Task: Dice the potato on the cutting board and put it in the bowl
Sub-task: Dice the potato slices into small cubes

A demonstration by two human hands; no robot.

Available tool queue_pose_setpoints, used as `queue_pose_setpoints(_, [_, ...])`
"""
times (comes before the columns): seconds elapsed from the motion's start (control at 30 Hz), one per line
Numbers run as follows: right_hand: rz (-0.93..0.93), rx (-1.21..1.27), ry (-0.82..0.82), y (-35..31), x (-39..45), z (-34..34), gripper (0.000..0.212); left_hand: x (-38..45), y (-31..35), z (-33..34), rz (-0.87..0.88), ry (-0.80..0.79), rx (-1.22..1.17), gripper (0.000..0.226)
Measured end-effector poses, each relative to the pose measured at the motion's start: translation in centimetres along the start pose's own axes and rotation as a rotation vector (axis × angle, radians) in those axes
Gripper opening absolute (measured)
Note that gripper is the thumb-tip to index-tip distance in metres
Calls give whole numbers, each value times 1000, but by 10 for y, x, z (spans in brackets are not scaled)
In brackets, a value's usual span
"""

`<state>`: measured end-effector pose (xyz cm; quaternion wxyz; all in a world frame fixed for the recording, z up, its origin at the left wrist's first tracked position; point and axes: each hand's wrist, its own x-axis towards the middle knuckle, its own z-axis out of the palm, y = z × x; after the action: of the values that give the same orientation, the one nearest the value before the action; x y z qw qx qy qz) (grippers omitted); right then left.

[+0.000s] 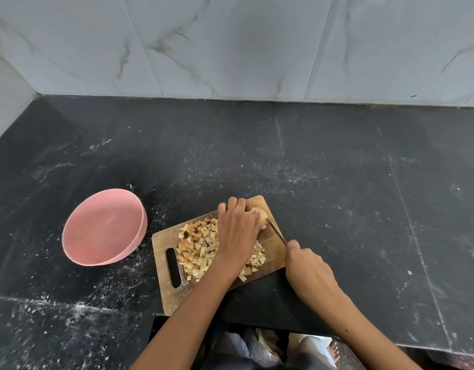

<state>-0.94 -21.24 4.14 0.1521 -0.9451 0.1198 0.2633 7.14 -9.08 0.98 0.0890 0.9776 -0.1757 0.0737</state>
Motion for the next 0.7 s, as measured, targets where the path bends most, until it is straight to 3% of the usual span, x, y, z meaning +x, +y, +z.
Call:
queue_pose_setpoints(0.27, [-80,218,104,7,-4,-8,31,-6,-4,1,39,72,-32,5])
queue_pose_setpoints(0.7, [2,32,72,-25,21,-7,21,-9,-3,1,-43,53,-108,9])
